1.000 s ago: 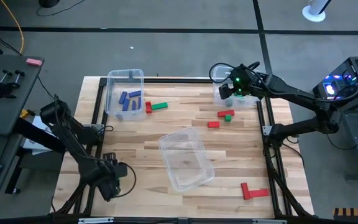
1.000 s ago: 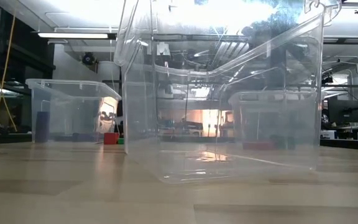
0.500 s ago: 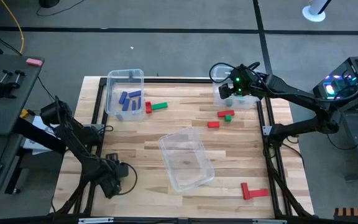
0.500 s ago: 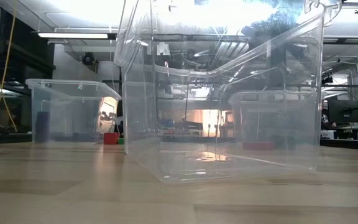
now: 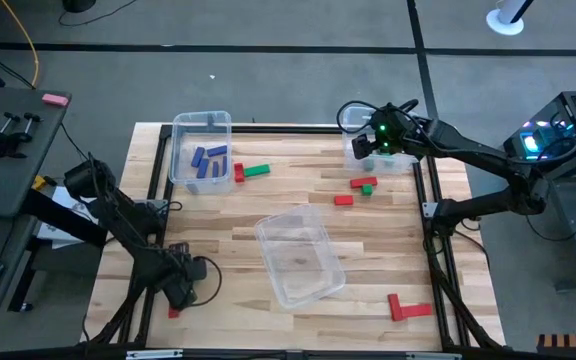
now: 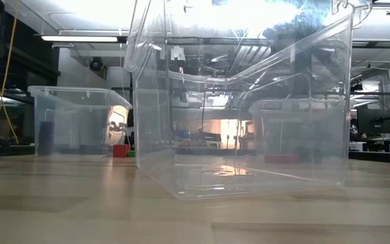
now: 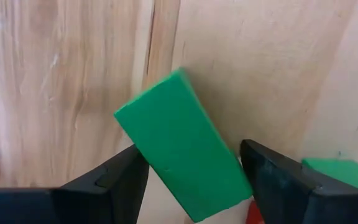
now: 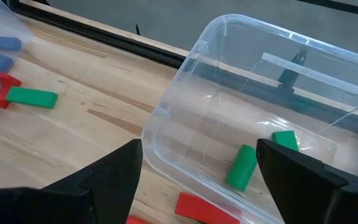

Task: Sort blocks
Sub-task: Put the green block into the top right transparent bin

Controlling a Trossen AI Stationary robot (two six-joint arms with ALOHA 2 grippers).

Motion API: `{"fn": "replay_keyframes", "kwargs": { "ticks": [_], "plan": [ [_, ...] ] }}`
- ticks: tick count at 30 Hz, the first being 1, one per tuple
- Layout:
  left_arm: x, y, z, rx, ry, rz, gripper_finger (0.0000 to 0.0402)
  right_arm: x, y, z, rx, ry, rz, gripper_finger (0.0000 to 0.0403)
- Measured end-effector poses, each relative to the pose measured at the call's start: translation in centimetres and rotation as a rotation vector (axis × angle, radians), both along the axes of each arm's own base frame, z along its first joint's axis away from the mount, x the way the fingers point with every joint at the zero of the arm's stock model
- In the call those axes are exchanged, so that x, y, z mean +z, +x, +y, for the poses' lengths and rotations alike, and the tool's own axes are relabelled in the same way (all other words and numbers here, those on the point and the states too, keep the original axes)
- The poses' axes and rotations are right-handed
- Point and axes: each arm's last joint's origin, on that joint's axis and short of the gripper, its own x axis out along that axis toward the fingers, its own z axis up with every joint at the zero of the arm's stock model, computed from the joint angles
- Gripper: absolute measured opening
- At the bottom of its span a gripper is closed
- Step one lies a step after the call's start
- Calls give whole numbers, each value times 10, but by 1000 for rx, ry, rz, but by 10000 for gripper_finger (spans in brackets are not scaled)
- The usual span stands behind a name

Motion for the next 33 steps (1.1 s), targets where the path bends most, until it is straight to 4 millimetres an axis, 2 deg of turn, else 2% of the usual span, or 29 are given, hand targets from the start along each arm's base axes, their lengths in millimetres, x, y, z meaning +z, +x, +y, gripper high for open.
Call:
{"fn": "replay_keyframes", "kwargs": {
  "ticks": [3,5,8,9,11,15,18,22,26,29,33],
  "plan": [
    [0,5,3,18,-21,13,218,0,0,0,-6,3,-4,312],
    [1,8,5,41,-38,19,181,0,0,0,-5,3,-4,312],
    [5,11,9,66,-49,17,105,0,0,0,0,7,-5,312],
    [8,13,10,74,-46,1,98,0,0,0,5,7,-3,312],
    [19,16,17,91,-43,-20,99,0,0,0,24,11,-1,312],
    [53,18,38,158,0,-106,99,2,6,4,151,23,-33,312],
    [87,22,60,213,62,-253,99,7,18,13,344,52,-137,312],
    [132,33,91,228,125,-478,99,21,39,35,651,106,-380,312],
    [170,55,119,135,205,-642,99,39,57,66,837,72,-567,312],
    [192,77,136,9,228,-738,99,47,64,88,921,-42,-614,312],
    [201,111,156,-158,248,-767,99,51,68,112,1024,-279,-558,312]
  ]
}}
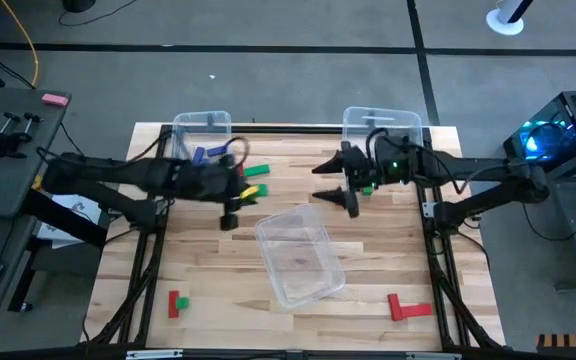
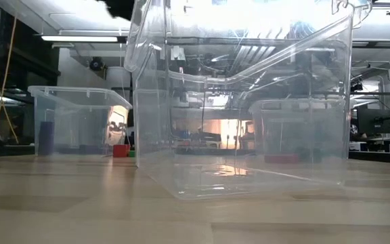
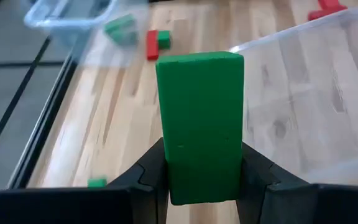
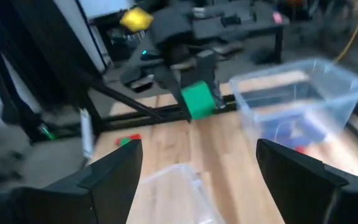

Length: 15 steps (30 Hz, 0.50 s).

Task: Sort blocks
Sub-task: Put the green block into the top right transparent bin

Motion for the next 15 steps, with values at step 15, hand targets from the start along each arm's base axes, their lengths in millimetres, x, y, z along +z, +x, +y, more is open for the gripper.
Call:
{"fn": "replay_keyframes", "kwargs": {
  "ticks": [15],
  "plan": [
    [-15,110,18,-123,63,57,99,-29,19,16,-31,-169,158,312]
  ]
}}
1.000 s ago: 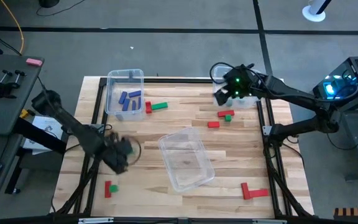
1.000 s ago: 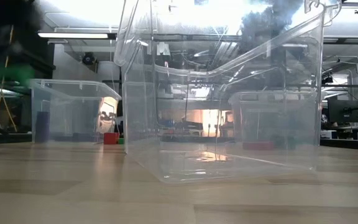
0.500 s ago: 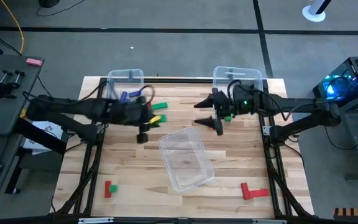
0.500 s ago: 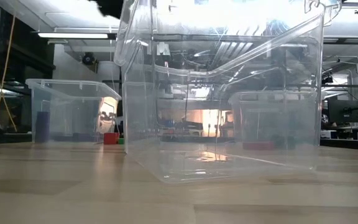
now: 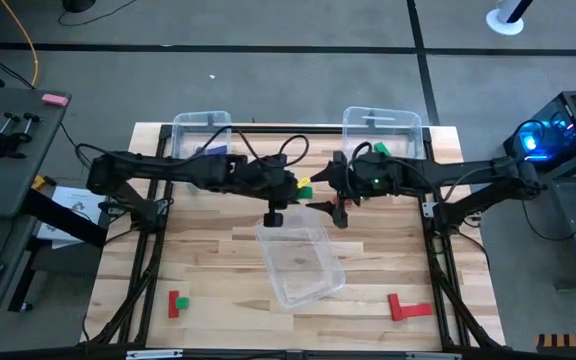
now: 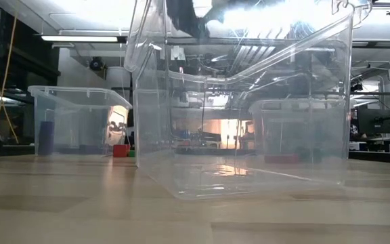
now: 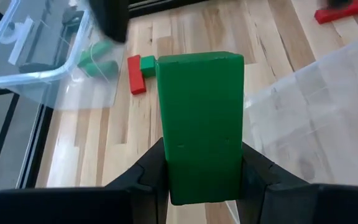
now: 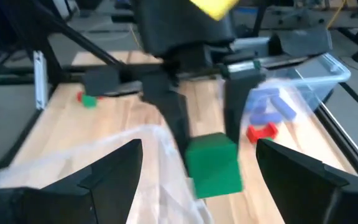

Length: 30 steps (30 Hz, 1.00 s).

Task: Sort blocks
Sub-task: Put the green block into the top right transparent bin

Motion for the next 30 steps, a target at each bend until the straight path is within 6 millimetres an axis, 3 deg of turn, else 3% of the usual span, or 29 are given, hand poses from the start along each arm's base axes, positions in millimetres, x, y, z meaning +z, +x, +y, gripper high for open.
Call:
{"fn": "replay_keyframes", "kwargs": {
  "ticks": [15,26,30],
  "plan": [
    [3,2,0,0,0,-18,99,-20,14,0,10,-53,85,299],
    [2,1,0,1,0,-4,99,-14,18,-1,-22,-58,15,153],
    [1,1,-1,-3,-4,0,99,-15,17,0,-20,-61,32,131]
  ]
}}
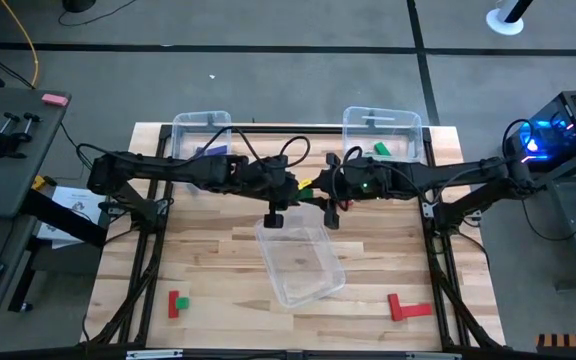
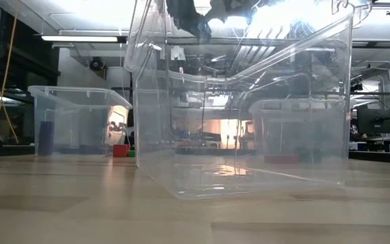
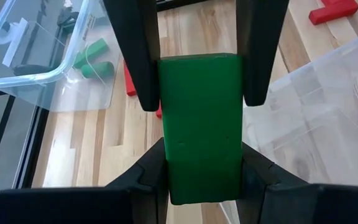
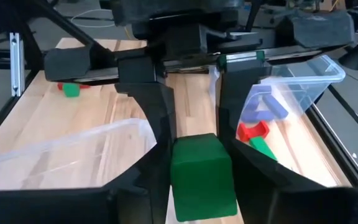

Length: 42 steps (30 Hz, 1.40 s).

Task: Sort blocks
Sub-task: Put the green block into the top right transparent bin

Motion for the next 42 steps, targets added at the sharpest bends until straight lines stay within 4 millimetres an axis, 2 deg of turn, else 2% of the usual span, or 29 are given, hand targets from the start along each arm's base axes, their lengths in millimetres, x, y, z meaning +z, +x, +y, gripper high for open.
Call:
{"fn": "replay_keyframes", "kwargs": {
  "ticks": [7,10,16,20,22,29,34,38,42],
  "plan": [
    [0,0,0,2,-1,-5,102,1,0,0,-12,12,-5,140],
    [2,-4,-1,18,-12,7,143,2,-1,0,-26,16,-10,131],
    [4,-35,1,83,-40,201,233,12,-16,-8,-88,-29,-9,131],
    [8,-60,2,184,-71,286,255,18,-33,-19,-175,-62,29,131],
    [8,-71,2,231,-109,260,258,18,-44,-27,-231,-83,86,131],
    [-3,-114,-5,349,-331,-103,261,0,-78,-69,-535,-171,409,131],
    [-12,-140,-17,393,-536,-281,261,-24,-105,-113,-766,-130,531,131],
    [-8,-154,-28,418,-582,-384,261,-47,-128,-147,-932,-8,496,131],
    [-5,-162,-37,439,-562,-437,262,-59,-140,-166,-1045,95,401,131]
  ]
}}
